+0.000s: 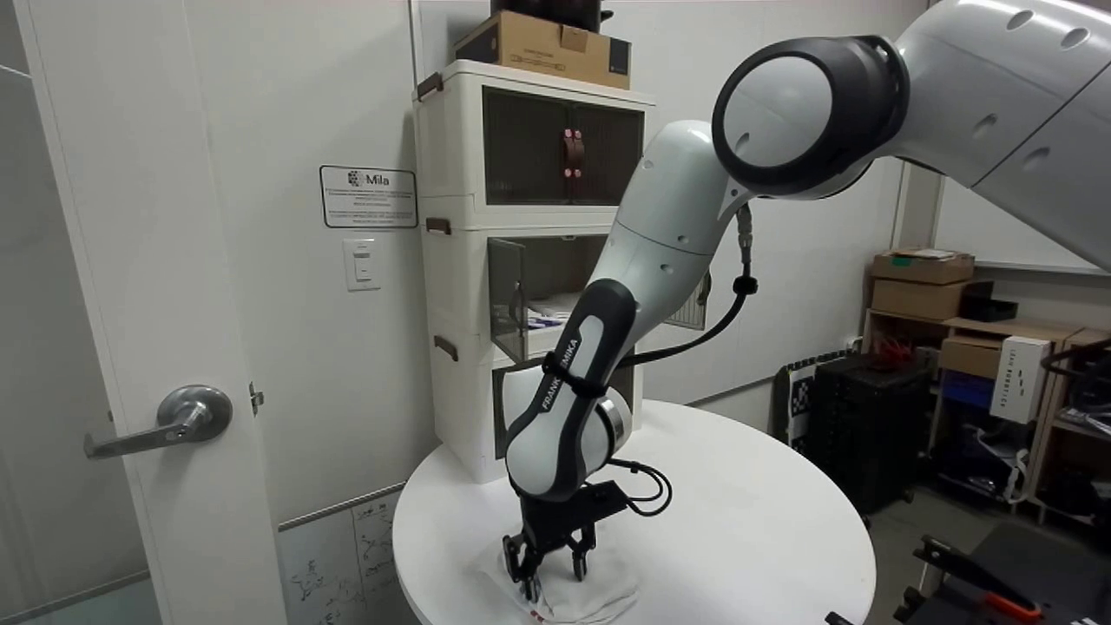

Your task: Put one towel in the middle cabinet, then close the right and left doors of the cabinet, respectively

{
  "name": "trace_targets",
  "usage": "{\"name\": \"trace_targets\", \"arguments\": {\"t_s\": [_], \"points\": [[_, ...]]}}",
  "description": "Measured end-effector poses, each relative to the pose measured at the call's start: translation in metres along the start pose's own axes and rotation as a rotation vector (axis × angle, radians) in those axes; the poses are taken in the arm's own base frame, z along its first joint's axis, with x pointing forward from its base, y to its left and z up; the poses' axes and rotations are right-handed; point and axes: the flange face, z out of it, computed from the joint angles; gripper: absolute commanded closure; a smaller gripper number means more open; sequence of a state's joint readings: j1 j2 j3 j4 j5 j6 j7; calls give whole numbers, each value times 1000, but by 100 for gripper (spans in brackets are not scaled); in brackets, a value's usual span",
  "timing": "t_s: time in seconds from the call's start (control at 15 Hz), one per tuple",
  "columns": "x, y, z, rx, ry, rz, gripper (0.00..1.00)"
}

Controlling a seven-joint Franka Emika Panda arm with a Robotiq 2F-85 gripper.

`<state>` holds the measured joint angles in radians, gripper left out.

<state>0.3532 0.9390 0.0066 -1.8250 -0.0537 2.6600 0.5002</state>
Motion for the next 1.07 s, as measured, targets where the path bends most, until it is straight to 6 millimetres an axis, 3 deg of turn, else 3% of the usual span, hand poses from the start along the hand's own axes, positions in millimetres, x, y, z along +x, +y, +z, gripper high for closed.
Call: {"name": "trace_targets", "arguments": {"t_s": [0.4,0.6,0.8,1.07], "points": [[9,-6,-9,13,23,-15,94],[12,-7,-14,17,32,-25,99],[15,-9,-25,23,47,-31,95],[18,-15,-64,43,90,-39,96]]}}
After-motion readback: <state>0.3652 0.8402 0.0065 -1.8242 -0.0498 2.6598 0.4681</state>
